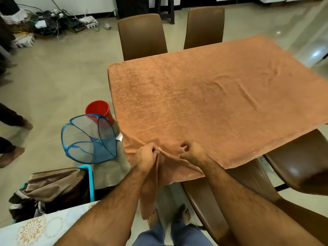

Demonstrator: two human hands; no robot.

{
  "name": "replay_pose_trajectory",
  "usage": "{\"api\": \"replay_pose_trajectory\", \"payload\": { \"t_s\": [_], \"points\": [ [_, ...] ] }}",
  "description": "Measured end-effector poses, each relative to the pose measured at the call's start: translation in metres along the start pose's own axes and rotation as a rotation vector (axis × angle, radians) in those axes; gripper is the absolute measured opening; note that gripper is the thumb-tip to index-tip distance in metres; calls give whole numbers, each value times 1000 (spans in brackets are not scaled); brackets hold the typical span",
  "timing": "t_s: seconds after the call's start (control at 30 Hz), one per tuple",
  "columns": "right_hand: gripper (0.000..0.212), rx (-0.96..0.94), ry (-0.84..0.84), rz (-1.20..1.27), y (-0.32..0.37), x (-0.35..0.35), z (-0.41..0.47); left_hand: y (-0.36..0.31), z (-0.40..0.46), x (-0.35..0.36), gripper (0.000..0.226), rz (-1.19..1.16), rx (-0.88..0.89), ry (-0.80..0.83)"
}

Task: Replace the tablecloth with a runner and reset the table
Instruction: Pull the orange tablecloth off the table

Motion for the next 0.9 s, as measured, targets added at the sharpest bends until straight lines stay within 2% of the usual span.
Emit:
{"api": "replay_pose_trajectory", "payload": {
  "t_s": [0.13, 0.23, 0.33, 0.43, 0.63, 0.8, 0.9],
  "points": [
    [46, -5, 63, -108, 5, 1, 3, -24, 8, -8, 2, -128, 24, -62],
    [33, 17, 119, -119, -3, -5, 4, -43, 16, -17, 4, -260, -3, -159],
    [18, -8, 19, -120, -5, -33, 13, -66, 27, -23, 5, -344, -20, -175],
    [20, -17, -123, -42, 0, -73, 23, -92, 38, -33, 13, -390, 17, -194],
    [18, -47, -282, 103, 32, -118, 28, -115, 37, -28, 23, -297, 96, -51],
    [6, -178, -198, 206, 63, -111, 20, -126, 37, -17, 22, -332, 65, 36],
    [11, -128, -99, 302, 60, -117, 17, -131, 40, -13, 20, -409, 61, 42]
  ]
}}
Point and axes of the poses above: each hand's wrist, its own z-axis towards the middle knuckle, its own x-axis out of the palm, y = z × x, the point moved 6 cm from there along z, towards the middle knuckle, and after that the axes turned 7 degrees about -y, right-handed, at the moved point
